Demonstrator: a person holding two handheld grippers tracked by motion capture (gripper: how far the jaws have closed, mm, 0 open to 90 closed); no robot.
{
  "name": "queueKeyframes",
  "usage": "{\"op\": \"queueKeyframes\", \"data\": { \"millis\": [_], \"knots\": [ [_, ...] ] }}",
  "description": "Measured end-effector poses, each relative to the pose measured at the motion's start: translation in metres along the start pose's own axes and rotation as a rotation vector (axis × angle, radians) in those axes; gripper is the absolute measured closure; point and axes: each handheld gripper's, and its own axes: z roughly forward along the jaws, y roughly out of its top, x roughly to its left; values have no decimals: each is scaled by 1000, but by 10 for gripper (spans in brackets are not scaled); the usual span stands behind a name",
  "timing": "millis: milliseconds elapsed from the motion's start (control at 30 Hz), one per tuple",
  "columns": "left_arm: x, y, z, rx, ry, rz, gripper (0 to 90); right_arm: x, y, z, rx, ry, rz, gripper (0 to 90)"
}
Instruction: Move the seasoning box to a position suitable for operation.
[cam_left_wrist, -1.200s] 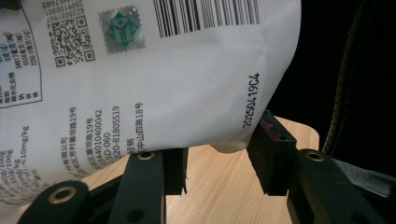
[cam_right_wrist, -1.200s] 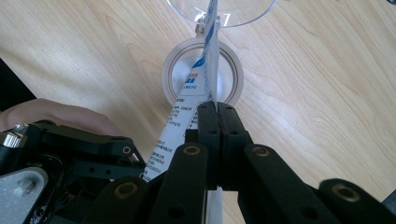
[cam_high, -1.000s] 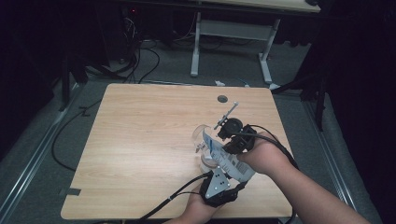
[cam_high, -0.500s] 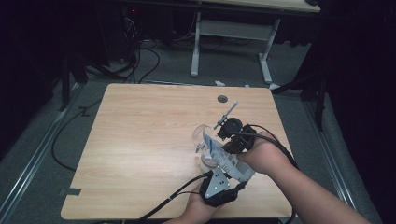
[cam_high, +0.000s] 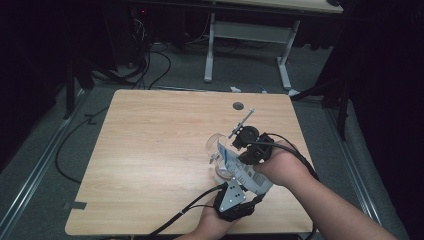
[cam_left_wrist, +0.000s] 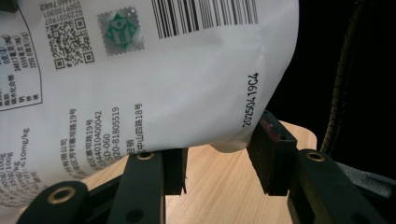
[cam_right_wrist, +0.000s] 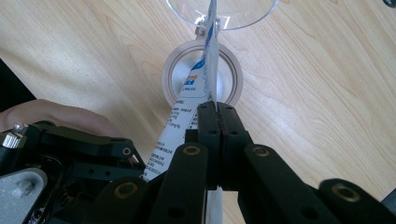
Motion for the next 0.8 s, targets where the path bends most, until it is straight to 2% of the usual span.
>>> {"op": "queueKeyframes", "data": {
  "millis": [800],
  "knots": [
    [1,1,-1,-3,1,-4,596,1,2,0,-3,-2,-4,900]
  ]
}}
